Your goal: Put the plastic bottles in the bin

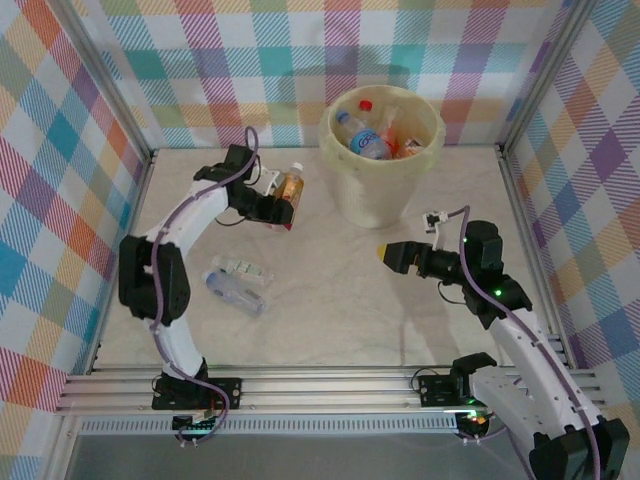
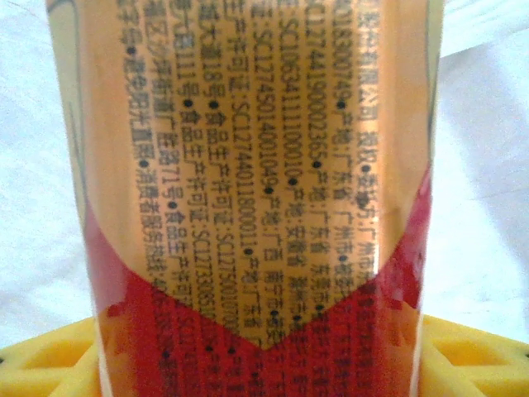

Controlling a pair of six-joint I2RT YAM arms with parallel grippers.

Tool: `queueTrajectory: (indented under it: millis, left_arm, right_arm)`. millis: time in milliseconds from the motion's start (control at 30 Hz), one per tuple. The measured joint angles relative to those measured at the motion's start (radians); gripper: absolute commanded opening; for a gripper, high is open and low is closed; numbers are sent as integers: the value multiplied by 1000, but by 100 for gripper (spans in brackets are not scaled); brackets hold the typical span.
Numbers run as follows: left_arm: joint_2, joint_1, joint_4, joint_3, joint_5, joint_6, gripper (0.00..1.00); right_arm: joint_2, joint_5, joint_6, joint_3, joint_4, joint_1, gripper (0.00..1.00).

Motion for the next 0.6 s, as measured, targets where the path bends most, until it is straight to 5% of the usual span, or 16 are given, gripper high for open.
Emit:
queueTrajectory:
  millis: [267, 600]
  left_arm:
    - [-315, -162, 237, -348, 52, -215, 53]
    - [-512, -408, 491, -618, -81, -419, 53]
  right_arm:
    - [129, 26, 155, 22, 150, 75, 100]
    - [312, 207, 218, 145, 185, 240, 100]
